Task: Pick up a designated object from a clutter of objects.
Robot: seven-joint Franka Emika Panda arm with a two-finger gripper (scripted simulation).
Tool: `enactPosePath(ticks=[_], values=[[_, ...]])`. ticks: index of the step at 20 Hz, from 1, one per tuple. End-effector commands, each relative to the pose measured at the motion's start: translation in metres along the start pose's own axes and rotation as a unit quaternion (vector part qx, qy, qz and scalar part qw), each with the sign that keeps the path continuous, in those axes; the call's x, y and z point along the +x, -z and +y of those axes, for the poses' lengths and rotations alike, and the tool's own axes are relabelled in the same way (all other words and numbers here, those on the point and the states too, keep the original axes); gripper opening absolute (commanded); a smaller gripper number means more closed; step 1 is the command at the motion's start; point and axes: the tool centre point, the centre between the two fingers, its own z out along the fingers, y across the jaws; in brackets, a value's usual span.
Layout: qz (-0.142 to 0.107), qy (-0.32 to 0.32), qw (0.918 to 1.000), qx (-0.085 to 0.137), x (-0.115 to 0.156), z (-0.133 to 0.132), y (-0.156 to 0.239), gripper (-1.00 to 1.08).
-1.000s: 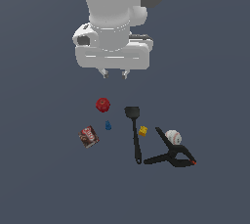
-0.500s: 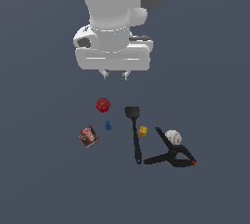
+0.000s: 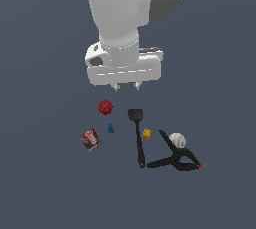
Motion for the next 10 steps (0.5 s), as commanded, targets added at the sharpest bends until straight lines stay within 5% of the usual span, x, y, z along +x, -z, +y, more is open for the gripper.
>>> enactPosePath(ticks=[1,10], values=[[0.003,0.017,0.9997,0.016,0.007,-0.009,-0.012,0.28],[0.024,0.084,0.9921,0.090,0.035,-0.050,-0.068,0.28]])
